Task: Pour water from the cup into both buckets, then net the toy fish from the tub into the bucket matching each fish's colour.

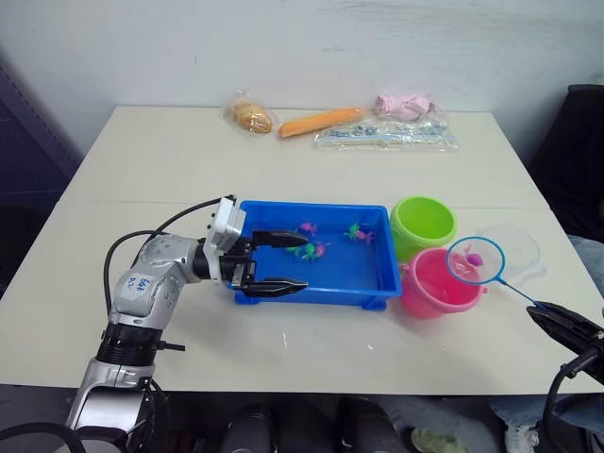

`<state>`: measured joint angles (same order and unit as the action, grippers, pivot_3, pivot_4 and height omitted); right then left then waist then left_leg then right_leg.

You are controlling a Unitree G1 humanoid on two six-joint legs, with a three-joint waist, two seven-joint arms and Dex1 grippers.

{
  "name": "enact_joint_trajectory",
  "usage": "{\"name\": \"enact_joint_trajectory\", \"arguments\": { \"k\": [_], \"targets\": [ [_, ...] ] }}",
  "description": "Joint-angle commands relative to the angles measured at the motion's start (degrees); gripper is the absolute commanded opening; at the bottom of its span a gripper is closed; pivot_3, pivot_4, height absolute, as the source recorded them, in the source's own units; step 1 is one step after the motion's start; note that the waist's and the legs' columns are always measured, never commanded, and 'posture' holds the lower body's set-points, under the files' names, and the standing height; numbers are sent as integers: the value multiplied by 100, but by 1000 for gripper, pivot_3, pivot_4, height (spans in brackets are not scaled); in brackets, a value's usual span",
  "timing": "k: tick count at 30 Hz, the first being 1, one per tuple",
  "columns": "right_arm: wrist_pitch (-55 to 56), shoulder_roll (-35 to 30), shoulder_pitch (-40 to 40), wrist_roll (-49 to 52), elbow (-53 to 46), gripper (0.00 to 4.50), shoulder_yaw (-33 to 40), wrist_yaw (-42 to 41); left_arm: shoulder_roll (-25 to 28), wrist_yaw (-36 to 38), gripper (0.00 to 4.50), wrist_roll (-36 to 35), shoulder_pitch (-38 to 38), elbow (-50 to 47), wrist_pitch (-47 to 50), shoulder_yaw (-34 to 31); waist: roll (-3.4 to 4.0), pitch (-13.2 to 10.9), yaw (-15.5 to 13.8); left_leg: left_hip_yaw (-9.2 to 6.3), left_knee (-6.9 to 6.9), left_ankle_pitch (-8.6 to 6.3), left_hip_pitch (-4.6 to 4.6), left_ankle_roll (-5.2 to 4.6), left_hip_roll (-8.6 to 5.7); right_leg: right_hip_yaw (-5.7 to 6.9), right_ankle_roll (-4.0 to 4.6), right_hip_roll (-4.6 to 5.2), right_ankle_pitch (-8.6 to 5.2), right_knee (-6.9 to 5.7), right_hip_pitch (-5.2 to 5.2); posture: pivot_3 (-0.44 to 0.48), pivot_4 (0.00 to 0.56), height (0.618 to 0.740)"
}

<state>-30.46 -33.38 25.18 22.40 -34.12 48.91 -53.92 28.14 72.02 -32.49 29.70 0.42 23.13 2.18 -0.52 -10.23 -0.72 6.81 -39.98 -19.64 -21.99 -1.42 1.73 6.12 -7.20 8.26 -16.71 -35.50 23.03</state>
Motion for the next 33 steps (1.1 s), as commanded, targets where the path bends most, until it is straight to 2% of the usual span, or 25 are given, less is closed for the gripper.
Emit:
{"name": "enact_joint_trajectory", "arguments": {
  "k": [1, 8, 14, 20, 25, 29, 33],
  "targets": [
    [551, -66, -11, -197, 116, 0, -104, 244, 9, -40, 4432, -23, -40, -246, -59, -14, 0, 0, 0, 0, 0, 0, 1, -1, 1, 0, 0, 0, 0, 0, 0, 0, 150, 740],
    [1620, -108, 186, -629, 318, 0, -463, 351, 20, -144, 4432, -41, -134, -408, -43, -29, 2, 0, -32, -2, 0, 0, 0, -1, 3, 2, 0, 1, 0, 1, 0, 0, 150, 740],
    [3257, 131, 369, -1370, 523, 0, -688, 723, -19, -312, 4432, -67, -243, -586, 0, -19, 2, 0, -50, -1, 0, 0, 1, -1, 3, 3, 0, 2, 0, 1, 0, 0, 150, 740],
    [4303, 109, 521, -2001, 712, 0, -882, 1006, -61, -417, 4432, -79, -264, -642, 15, -12, 2, 0, -53, -1, 0, 0, 2, -1, 4, 1, 1, 4, -1, 0, 0, 0, 150, 740],
    [5348, -2, 552, -3103, 1009, 0, -895, 1614, -104, -475, 4432, -75, -245, -632, -4, -8, 3, 0, -44, -1, 0, 0, 3, -1, 5, 1, 1, 4, -1, 0, 0, 0, 150, 740],
    [6300, -176, 451, -4286, 1443, 0, -713, 2542, -125, -516, 4432, -77, -249, -648, -11, -1, 3, 0, -44, 0, 0, 0, 2, 0, 4, 0, 2, 4, -2, 1, 0, 0, 150, 740],
    [6564, -340, 564, -4611, 1844, 0, -809, 2875, -162, -570, 4432, -78, -255, -663, -16, -3, 2, 0, -46, -1, 0, 1, 2, 1, 5, 0, 3, 5, -3, 2, -1, 0, 150, 740]
  ]
}}
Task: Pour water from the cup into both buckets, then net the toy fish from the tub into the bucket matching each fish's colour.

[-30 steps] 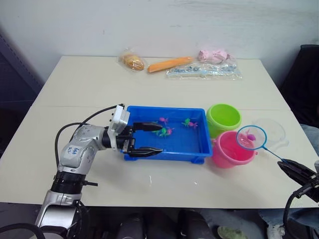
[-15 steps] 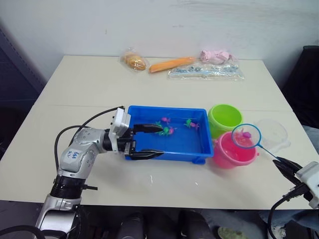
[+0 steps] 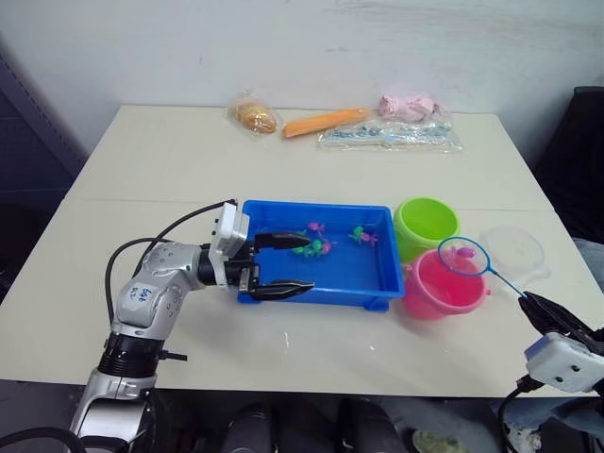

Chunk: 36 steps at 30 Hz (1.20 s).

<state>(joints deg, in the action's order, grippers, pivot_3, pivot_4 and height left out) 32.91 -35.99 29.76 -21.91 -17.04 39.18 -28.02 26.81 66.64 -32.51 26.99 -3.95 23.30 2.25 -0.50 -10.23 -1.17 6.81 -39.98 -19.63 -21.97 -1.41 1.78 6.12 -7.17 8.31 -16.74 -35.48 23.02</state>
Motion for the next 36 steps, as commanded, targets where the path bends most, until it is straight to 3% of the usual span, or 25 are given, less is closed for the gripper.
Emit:
{"name": "enact_joint_trajectory", "arguments": {
  "k": [1, 9, 15, 21, 24, 26, 28, 32, 36],
  "targets": [
    [344, -99, 129, -300, 171, 0, 187, 433, -33, -41, 4432, -74, 19, -224, -36, -13, 0, 0, -2, 0, 0, 0, 0, 0, 0, 1, 0, 0, 0, 0, 0, 0, 150, 740],
    [827, -148, 82, -1254, 269, 0, 286, 1532, -36, -92, 4432, -80, -8, -239, -65, -40, 1, 0, 53, -1, 1, 1, 1, 2, 2, 0, 2, 0, -2, -2, 0, 0, 150, 740],
    [998, -165, 187, -963, 411, 0, 40, 1693, -41, -109, 4432, -92, -24, -257, -69, -47, 1, 0, 64, -3, 1, 1, 0, 2, 3, 1, 3, 1, -3, -1, -1, 0, 150, 740],
    [-398, -160, 138, 2128, -266, 0, -475, 629, 86, -69, 4432, -167, -90, -259, -48, -211, 2, -1, 127, -11, 2, 1, 4, 1, 6, 6, 3, 3, -2, 2, -10, 0, 150, 740],
    [-2360, -708, 290, 4743, -1421, 0, -617, -116, 208, -62, 4432, -202, -97, -95, -90, -426, 9, -5, 141, -13, 3, -1, 11, -3, 9, 4, 4, 7, -3, -1, -15, 0, 150, 740],
    [-3353, -1089, 257, 5788, -1911, 0, -530, -292, 288, -15, 4432, -187, -102, 0, -121, -510, 13, -9, 139, -13, 4, -4, 24, -8, 12, 4, 7, 11, -4, -2, -27, 0, 150, 740],
    [-4135, -1402, 139, 6485, -2175, 0, -501, -197, 346, 35, 4432, -134, -109, 97, -202, -552, 10, -10, 120, -22, 10, -10, 47, -16, 15, 4, 18, 16, -10, 4, -54, 0, 150, 740],
    [-6006, -2216, -611, 8867, -2547, 0, -819, 1042, 448, 63, 4432, -57, -113, 282, -419, -652, 10, -10, 78, -27, 14, -15, 46, -19, 10, 0, 20, 27, -11, 7, -55, 0, 150, 740],
    [-7126, -2880, -1351, 10180, -2531, 0, -1445, 1967, 506, 50, 4432, -57, -187, 233, -452, -678, 10, -10, 18, -36, 22, -15, 36, -14, 9, 1, 21, 27, -12, 21, -53, 0, 150, 740]
  ]
}}
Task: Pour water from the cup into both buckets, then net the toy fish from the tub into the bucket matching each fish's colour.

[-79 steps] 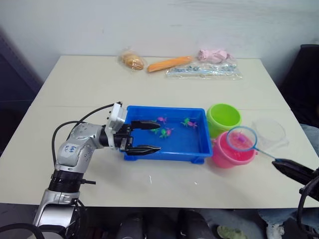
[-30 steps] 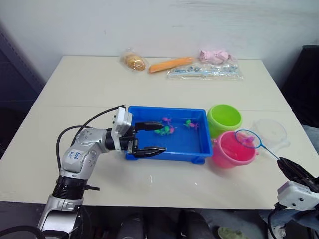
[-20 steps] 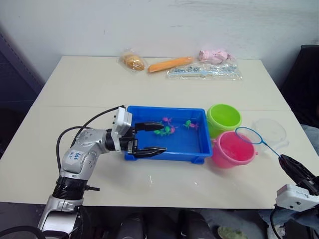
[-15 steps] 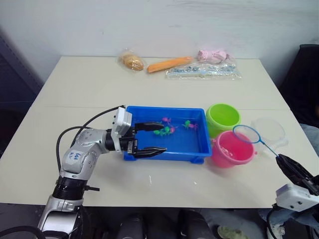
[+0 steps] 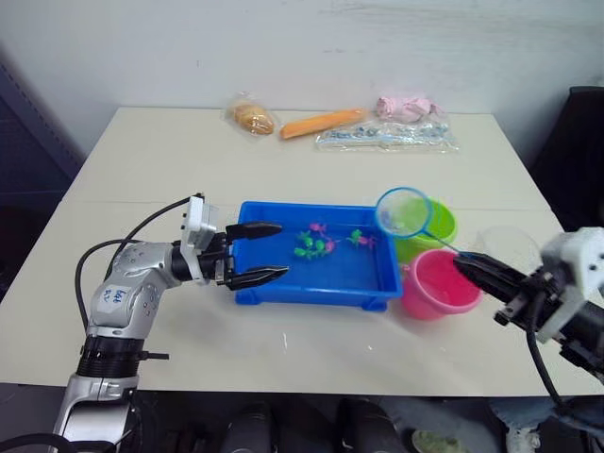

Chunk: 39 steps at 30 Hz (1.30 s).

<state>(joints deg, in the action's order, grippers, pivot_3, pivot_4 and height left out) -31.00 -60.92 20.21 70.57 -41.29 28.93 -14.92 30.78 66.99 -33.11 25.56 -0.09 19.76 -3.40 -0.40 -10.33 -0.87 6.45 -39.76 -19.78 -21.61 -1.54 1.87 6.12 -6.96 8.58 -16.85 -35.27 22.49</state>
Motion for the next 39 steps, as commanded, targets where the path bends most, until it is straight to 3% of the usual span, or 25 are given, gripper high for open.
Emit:
{"name": "enact_joint_trajectory", "arguments": {
  "k": [1, 10, 17, 26, 33, 39],
  "targets": [
    [-910, -431, -765, 1236, -45, 0, -779, 982, 125, -8, 4432, -1, -77, -192, -93, -126, -1, 0, -10, 0, 3, 0, 0, 1, 0, 0, 0, 0, 0, 4, 0, 0, 150, 740],
    [-1829, -16, -3096, 1584, 785, 0, -2249, 2740, 181, -239, 4432, -39, -280, -454, -25, -154, -1, 0, -40, 11, 4, 2, -40, 2, -6, 49, -12, -6, 7, 31, 29, 0, 150, 740],
    [-2335, 1022, -4162, 1693, 1548, 0, -2955, 3925, 152, -384, 4432, -42, -308, -540, -13, -141, -1, 0, -30, 10, 0, 3, -72, -2, -9, 65, -26, -8, 15, 25, 44, 0, 150, 740],
    [-2790, 1510, -4378, 1931, 1955, 0, -2935, 4935, 179, -529, 4432, -63, -363, -660, 1, -170, 0, 0, -27, 10, 0, 4, -79, -3, -9, 66, -27, -9, 15, 25, 50, 0, 150, 740],
    [-2538, 1997, -4322, 3322, 2268, 0, -2975, 5303, 192, -618, 4432, -62, -449, -750, -16, -197, 0, 0, -7, 10, 2, 4, -79, -3, -6, 66, -27, -12, 15, 24, 52, 0, 150, 740],
    [-2252, 2557, -4438, 3720, 2491, 0, -3140, 5338, 204, -646, 4432, -57, -502, -816, 4, -173, 0, 0, 69, 12, 4, 3, -79, -3, -6, 64, -27, -12, 15, 23, 55, 0, 150, 740]
  ]
}}
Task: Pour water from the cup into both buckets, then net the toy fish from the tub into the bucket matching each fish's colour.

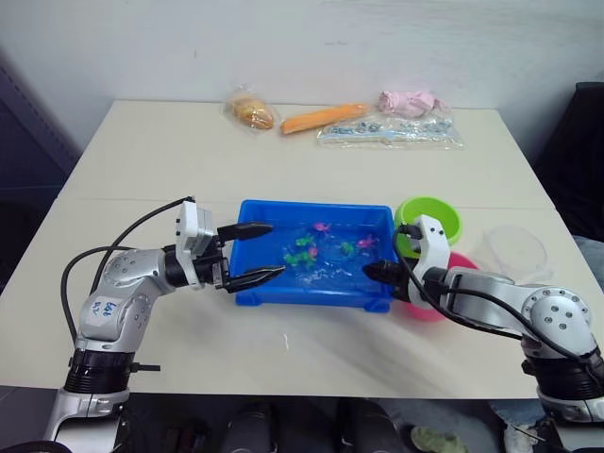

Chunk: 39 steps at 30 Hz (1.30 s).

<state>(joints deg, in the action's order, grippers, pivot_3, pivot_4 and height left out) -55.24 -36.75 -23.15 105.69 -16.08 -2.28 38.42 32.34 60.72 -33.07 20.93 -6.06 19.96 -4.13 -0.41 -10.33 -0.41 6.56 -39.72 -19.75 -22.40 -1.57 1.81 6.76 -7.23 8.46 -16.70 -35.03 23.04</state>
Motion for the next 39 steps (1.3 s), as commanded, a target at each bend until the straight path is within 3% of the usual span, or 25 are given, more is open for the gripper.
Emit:
{"name": "enact_joint_trajectory", "arguments": {
  "k": [1, 8, 14, 20, 29, 39],
  "targets": [
    [163, 176, -116, 194, -24, 0, -43, -14, 53, -18, 4432, -67, -39, -223, -7, -99, 0, 0, 31, 0, 0, 0, 0, 0, 0, 0, 0, 0, 0, -2, 1, 0, 150, 740],
    [91, 15, -29, 384, -255, 0, -82, -144, 75, -9, 4432, -78, -52, -257, 30, -89, 0, 0, 53, 0, 1, -1, -2, -1, 0, -2, 0, 1, 0, 0, 3, 0, 150, 740],
    [-200, -1238, 347, 616, -1111, 0, 564, -1237, 99, 33, 4432, -89, -63, -257, 90, -67, 0, 0, 36, 0, 2, -3, -13, -5, -2, -4, -1, 4, 1, 4, 13, 0, 150, 740],
    [-41, -1638, 667, 275, -1055, 0, 813, -1680, 42, 66, 4432, -73, 30, -175, 99, 11, -1, 0, 40, 4, 2, -3, -9, -5, -1, -5, -1, 2, 1, 1, 13, 0, 150, 740],
    [-152, -1615, 469, 45, -527, 0, 239, -1588, 10, 113, 4432, -44, 135, -86, 82, 74, -1, 0, 38, 8, 2, -3, -9, -5, -2, -7, -2, 3, 1, 1, 15, 0, 150, 740],
    [-484, -1893, 286, 627, -174, 0, -197, -1335, 33, 57, 4432, -51, -8, -204, 87, 22, -1, 0, 31, 9, 1, -2, -10, -5, -2, -8, -3, 3, 1, 2, 16, 0, 150, 740]
  ]
}}
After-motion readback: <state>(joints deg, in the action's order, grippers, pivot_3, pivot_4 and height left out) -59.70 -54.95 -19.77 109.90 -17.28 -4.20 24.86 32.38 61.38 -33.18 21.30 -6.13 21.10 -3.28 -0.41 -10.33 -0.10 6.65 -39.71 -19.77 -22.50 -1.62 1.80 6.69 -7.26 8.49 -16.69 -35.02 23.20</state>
